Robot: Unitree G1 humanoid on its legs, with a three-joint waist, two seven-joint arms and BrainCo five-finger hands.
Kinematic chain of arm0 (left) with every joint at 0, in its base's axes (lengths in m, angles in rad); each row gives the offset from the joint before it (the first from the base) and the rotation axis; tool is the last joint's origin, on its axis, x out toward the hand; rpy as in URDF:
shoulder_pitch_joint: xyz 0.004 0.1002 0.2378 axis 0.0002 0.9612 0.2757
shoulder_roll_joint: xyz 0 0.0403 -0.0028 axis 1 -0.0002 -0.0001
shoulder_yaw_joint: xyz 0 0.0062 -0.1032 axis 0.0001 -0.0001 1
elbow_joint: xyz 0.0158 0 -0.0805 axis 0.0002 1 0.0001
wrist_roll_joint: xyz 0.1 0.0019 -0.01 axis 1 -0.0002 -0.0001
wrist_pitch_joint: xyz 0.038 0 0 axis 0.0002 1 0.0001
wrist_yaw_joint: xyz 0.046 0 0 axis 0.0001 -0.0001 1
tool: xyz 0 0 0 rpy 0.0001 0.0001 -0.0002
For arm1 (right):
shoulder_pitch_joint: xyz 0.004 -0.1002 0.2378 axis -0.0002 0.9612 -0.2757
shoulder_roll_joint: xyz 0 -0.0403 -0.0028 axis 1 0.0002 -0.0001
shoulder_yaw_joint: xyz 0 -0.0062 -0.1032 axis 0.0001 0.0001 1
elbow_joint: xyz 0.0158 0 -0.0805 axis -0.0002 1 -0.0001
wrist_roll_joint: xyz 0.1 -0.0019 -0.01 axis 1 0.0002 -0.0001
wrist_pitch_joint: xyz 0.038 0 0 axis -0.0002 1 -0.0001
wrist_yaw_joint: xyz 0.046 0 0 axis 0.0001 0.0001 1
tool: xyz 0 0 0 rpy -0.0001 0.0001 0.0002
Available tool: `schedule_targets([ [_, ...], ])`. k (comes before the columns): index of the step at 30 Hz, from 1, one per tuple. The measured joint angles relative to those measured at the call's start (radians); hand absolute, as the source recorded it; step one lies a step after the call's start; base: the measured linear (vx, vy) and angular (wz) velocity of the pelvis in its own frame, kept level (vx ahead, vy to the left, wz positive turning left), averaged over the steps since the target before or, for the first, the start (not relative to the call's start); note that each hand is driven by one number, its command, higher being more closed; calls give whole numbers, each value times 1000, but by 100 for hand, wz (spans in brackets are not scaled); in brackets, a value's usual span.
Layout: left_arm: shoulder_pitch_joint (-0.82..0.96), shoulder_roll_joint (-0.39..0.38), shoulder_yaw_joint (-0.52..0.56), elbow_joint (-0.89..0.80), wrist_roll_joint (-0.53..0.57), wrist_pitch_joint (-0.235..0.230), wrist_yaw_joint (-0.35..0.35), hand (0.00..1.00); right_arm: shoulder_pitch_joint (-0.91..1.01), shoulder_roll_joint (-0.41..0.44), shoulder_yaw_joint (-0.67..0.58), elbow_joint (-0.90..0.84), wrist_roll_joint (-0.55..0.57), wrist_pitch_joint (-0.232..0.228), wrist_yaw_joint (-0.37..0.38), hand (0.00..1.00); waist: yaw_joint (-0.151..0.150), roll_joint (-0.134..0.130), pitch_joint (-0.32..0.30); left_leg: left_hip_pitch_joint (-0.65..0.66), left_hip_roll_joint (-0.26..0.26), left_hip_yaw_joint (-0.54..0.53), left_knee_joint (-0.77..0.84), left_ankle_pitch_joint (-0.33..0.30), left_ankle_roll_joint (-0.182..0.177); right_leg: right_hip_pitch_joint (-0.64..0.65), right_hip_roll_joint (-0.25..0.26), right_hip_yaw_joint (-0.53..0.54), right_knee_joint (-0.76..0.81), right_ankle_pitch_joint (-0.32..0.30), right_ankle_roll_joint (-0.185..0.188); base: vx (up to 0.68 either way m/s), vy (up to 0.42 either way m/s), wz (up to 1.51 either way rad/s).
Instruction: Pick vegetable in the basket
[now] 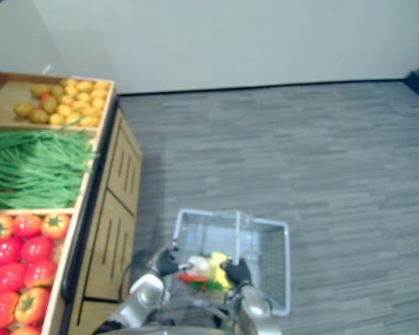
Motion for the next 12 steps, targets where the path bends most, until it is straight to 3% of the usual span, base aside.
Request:
schedule_targets([
  [4, 68, 26, 158, -10, -45, 10, 36, 0, -25, 4, -176, 75, -2, -13, -38, 100, 1, 0, 0, 0, 2, -4, 0, -1, -2, 3, 1, -6, 0, -1, -2, 5, 3, 4],
  [12, 112, 63, 333, 175, -119, 23, 57, 0, -42, -20, -291, 220, -83, -9, -96, 100, 4, -10, -2, 20, 3, -22, -4, -5, -7, 29, 1, -26, 0, -13, 0, 8, 9, 7],
])
